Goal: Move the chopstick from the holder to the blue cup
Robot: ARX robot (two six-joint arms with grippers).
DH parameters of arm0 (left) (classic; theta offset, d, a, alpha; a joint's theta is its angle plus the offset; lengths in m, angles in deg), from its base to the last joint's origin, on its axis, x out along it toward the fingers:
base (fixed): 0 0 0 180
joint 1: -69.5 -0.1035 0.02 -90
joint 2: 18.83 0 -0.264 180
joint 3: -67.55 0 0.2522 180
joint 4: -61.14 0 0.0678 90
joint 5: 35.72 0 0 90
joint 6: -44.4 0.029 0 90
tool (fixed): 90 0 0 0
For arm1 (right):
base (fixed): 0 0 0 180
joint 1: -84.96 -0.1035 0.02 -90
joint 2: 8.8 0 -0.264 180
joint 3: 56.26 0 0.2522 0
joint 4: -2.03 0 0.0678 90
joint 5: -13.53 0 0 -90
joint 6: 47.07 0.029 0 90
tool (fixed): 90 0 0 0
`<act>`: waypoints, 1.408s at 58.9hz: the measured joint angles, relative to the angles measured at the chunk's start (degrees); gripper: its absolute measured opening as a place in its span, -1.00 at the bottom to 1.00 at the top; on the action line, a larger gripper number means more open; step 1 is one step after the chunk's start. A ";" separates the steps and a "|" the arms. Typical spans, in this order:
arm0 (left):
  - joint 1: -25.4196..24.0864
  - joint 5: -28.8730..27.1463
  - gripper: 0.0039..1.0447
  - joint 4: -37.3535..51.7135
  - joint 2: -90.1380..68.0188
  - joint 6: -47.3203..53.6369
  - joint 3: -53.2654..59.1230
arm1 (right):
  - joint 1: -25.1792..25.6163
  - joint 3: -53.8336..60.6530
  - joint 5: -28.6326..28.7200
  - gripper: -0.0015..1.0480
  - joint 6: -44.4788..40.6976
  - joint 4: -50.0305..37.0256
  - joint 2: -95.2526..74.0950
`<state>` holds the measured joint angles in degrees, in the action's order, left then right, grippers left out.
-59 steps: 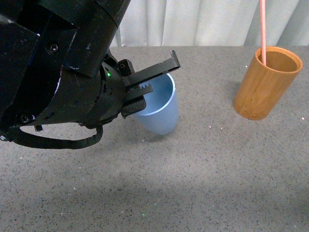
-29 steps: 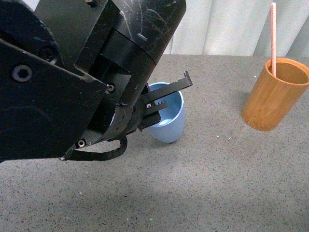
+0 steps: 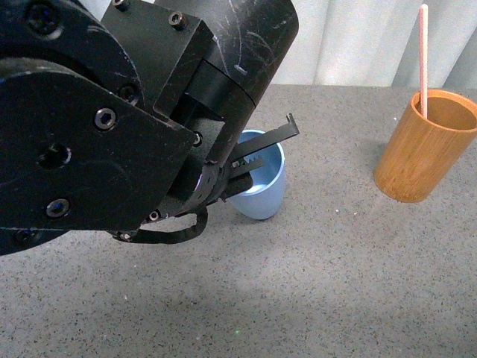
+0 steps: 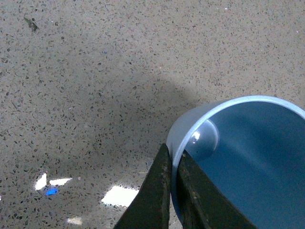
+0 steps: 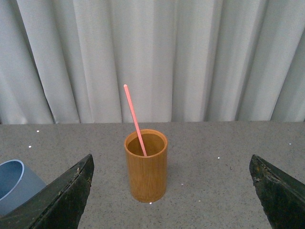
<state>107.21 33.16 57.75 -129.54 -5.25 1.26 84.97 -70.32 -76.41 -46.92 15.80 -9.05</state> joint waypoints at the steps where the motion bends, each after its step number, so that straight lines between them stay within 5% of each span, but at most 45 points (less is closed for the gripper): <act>1: 0.00 -0.02 -0.93 0.00 -0.04 0.00 -0.04 | 0.00 0.00 0.00 0.82 0.00 0.00 0.00; 13: 0.00 0.37 -0.89 -0.24 -0.33 -0.04 -0.33 | 0.00 0.00 0.00 0.82 0.00 0.00 0.00; 33: -0.13 2.05 0.37 0.07 0.31 -0.11 -1.18 | 0.00 0.00 0.00 0.82 0.00 0.00 0.00; 46: -2.10 2.40 0.91 0.39 3.02 -0.31 -1.53 | 0.00 0.00 0.00 0.82 0.00 0.00 0.00; 52: -4.15 0.42 0.82 3.87 3.96 2.36 -0.50 | 0.00 0.00 0.00 0.82 0.00 0.00 0.00; 57: -7.02 -4.85 0.58 25.94 3.65 13.68 6.95 | 0.00 0.00 0.04 0.82 0.00 0.00 0.00; 63: -18.23 4.04 0.10 58.73 8.20 38.07 24.20 | 0.00 0.00 -0.07 0.82 0.00 0.00 0.00; 67: -28.00 13.55 -0.21 66.69 13.70 44.33 31.41 | 0.00 0.00 -0.02 0.82 0.00 0.00 0.00; 71: -35.01 19.37 -0.45 67.21 17.73 46.45 36.46 | 0.00 0.00 0.04 0.82 0.00 0.00 0.00; 77: -37.81 19.82 -0.76 62.64 25.66 47.58 43.54 | 0.00 0.00 0.04 0.82 0.00 0.00 0.00; 83: -37.68 21.18 -0.93 43.39 47.78 48.48 50.95 | 0.00 0.00 0.02 0.82 0.00 0.00 0.00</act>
<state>69.53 54.34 101.14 -81.77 43.23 52.21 84.97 -70.32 -76.39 -46.92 15.80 -9.05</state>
